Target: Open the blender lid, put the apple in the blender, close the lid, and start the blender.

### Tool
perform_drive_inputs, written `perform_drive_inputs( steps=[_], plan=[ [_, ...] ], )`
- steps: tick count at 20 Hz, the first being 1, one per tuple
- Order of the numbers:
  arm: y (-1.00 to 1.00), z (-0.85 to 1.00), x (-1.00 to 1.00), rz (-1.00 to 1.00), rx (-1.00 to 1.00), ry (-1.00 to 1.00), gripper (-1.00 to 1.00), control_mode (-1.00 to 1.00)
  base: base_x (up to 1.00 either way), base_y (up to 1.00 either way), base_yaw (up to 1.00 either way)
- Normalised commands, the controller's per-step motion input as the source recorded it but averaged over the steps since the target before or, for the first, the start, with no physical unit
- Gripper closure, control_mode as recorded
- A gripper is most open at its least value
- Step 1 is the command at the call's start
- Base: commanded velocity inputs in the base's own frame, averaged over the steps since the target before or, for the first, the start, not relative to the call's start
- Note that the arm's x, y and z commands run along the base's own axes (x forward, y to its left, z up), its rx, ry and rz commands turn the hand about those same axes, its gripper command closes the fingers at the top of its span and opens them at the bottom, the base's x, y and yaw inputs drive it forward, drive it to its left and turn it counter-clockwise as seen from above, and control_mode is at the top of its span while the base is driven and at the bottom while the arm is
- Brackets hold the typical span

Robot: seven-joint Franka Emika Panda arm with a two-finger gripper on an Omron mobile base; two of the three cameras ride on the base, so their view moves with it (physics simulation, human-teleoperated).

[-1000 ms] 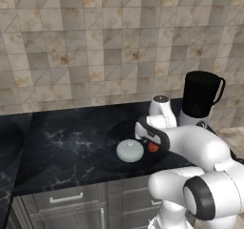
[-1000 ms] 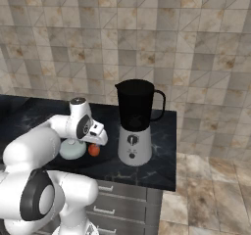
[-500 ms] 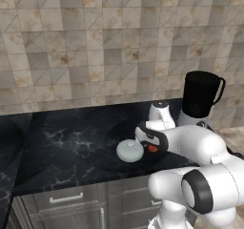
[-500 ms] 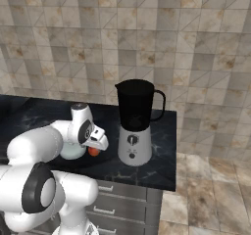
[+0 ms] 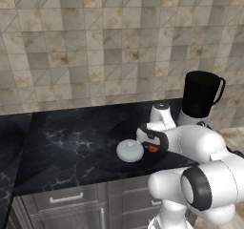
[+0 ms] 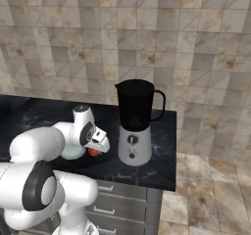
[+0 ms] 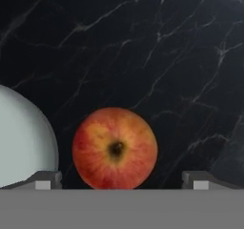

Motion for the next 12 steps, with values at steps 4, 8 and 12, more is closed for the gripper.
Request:
perform_drive_inputs(
  steps=[4, 8, 12],
  plan=[
    [0.00, -0.21, 0.01, 0.00, 0.00, 0.00, -1.00, -1.00, 0.00, 0.00, 0.00],
    [0.00, -0.11, 0.13, 0.00, 0.00, 0.00, -1.00, -1.00, 0.00, 0.00, 0.00],
    [0.00, -0.09, 0.15, 0.00, 0.00, 0.00, -1.00, -1.00, 0.00, 0.00, 0.00]
  ],
)
